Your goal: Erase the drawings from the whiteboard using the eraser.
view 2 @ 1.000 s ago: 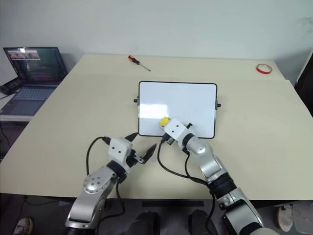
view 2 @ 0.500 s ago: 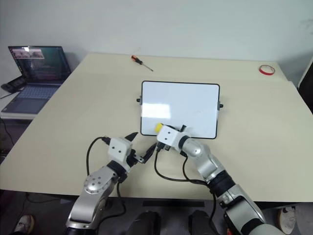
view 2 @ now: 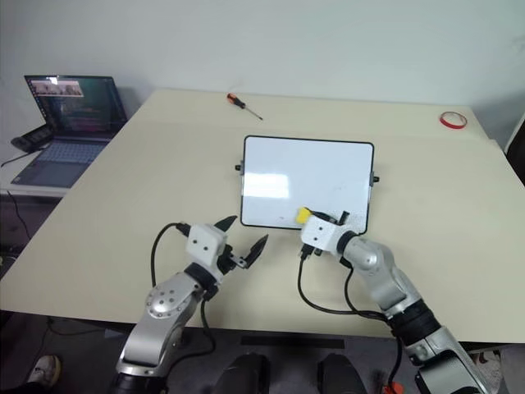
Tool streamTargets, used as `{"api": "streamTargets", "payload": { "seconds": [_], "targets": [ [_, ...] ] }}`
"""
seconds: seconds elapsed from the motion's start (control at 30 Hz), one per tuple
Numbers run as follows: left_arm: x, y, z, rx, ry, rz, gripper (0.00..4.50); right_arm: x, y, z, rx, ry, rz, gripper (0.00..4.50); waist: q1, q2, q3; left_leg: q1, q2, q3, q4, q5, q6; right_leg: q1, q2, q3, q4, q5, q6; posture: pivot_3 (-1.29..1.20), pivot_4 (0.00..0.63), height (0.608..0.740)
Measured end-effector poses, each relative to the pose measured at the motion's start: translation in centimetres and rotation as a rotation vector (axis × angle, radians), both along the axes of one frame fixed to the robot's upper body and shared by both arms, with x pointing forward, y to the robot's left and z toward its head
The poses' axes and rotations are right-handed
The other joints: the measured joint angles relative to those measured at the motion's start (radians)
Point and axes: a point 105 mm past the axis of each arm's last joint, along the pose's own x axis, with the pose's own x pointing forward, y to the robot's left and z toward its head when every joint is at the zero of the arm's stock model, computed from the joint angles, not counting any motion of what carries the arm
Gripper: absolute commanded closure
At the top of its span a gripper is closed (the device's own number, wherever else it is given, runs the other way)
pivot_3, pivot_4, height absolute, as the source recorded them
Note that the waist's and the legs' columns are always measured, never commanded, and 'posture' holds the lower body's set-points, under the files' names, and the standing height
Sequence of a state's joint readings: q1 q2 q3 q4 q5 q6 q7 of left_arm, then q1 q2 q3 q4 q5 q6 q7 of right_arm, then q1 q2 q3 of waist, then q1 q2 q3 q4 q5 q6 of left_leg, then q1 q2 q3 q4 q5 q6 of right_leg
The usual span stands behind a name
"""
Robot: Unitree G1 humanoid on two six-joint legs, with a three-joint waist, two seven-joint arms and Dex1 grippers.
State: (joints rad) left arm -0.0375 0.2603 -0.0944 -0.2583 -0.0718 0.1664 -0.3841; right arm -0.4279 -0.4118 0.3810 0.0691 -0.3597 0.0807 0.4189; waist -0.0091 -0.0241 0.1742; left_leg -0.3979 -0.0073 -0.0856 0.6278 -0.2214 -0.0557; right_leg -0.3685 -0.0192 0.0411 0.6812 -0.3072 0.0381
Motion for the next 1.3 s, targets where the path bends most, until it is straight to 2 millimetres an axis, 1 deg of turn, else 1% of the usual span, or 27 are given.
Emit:
{"api": "streamTargets", "payload": {
  "seconds": [0.1, 0.23, 0.4, 0.47, 0.6, 0.7, 0.9, 0.97, 1.23, 1.3],
  "targets": [
    [0.0, 0.0, 0.0, 0.000, 0.001, 0.001, 0.00, 0.1, 0.4, 0.0, 0.029, 0.009, -0.004, 3.40, -0.001, 0.000, 0.000, 0.000, 0.000, 0.000, 0.000, 0.000, 0.000, 0.000, 0.000, 0.000, 0.000, 0.000, 0.000, 0.00, 0.150, 0.740],
    [0.0, 0.0, -0.2, -0.001, 0.008, -0.001, 0.00, 0.4, 2.5, 0.4, 0.114, 0.022, 0.013, 3.40, -0.022, 0.000, 0.000, 0.000, 0.002, 0.001, 0.000, 0.000, 0.000, -0.001, 0.000, 0.001, 0.000, 0.000, 0.000, 0.00, 0.150, 0.740],
    [-0.3, 0.1, -0.8, -0.002, 0.030, 0.002, 0.00, 0.8, 4.8, 1.4, 0.137, -0.015, 0.070, 3.40, -0.025, 0.000, 0.000, -0.001, 0.001, 0.001, -0.001, 0.000, 0.000, -0.003, 0.000, 0.001, 0.000, 0.000, -0.001, 0.00, 0.150, 0.740],
    [-0.6, 0.3, -1.4, -0.001, 0.049, 0.008, 0.00, 0.8, 5.7, 1.3, 0.139, -0.012, 0.096, 3.40, -0.023, 0.000, 0.000, -0.001, 0.001, 0.001, -0.002, 0.000, 0.000, -0.003, 0.000, 0.001, -0.001, 0.000, 0.000, 0.00, 0.150, 0.740],
    [-0.9, 0.3, -1.3, -0.003, 0.045, 0.010, 0.00, 0.8, 6.2, 0.2, 0.104, 0.005, 0.113, 3.40, -0.021, 0.000, 0.001, -0.002, 0.001, 0.001, -0.002, 0.000, 0.000, -0.003, 0.000, 0.001, 0.000, 0.000, 0.000, 0.00, 0.150, 0.740],
    [-0.9, 0.3, -1.2, -0.003, 0.044, 0.011, 0.00, 1.0, 6.4, 0.2, 0.071, -0.007, 0.123, 3.40, -0.022, 0.000, 0.001, -0.001, 0.001, 0.001, -0.001, 0.000, 0.000, -0.003, 0.000, 0.001, 0.000, 0.000, 0.000, 0.00, 0.150, 0.740],
    [-0.8, 0.3, -1.2, -0.005, 0.042, 0.011, 0.00, 1.1, 6.2, 0.1, 0.014, -0.037, 0.126, 3.40, -0.022, 0.000, 0.000, -0.001, 0.001, 0.001, -0.001, 0.000, 0.000, -0.002, 0.000, 0.001, 0.000, 0.000, -0.001, 0.00, 0.150, 0.740],
    [-0.8, 0.2, -1.1, -0.005, 0.040, 0.010, 0.00, 1.1, 5.8, 0.1, -0.001, -0.047, 0.124, 3.40, -0.018, 0.000, 0.000, -0.001, 0.000, 0.001, -0.001, 0.000, 0.000, -0.001, 0.000, 0.000, 0.000, 0.000, 0.000, 0.00, 0.150, 0.740],
    [-0.5, -0.1, -0.6, -0.007, 0.024, -0.005, 0.00, 0.2, 2.2, -0.4, -0.045, -0.058, 0.074, 3.40, -0.008, 0.000, 0.000, 0.000, 0.000, 0.000, -0.001, 0.000, 0.000, 0.000, 0.000, 0.000, 0.000, 0.000, 0.000, 0.00, 0.150, 0.740],
    [-0.4, -0.2, -0.5, -0.008, 0.021, -0.012, 0.00, 0.0, 1.6, -0.5, -0.047, -0.055, 0.059, 3.40, -0.008, 0.000, 0.000, 0.000, 0.000, 0.000, 0.000, 0.000, 0.000, 0.000, 0.000, 0.000, 0.000, 0.000, 0.000, 0.00, 0.150, 0.740]
  ]
}}
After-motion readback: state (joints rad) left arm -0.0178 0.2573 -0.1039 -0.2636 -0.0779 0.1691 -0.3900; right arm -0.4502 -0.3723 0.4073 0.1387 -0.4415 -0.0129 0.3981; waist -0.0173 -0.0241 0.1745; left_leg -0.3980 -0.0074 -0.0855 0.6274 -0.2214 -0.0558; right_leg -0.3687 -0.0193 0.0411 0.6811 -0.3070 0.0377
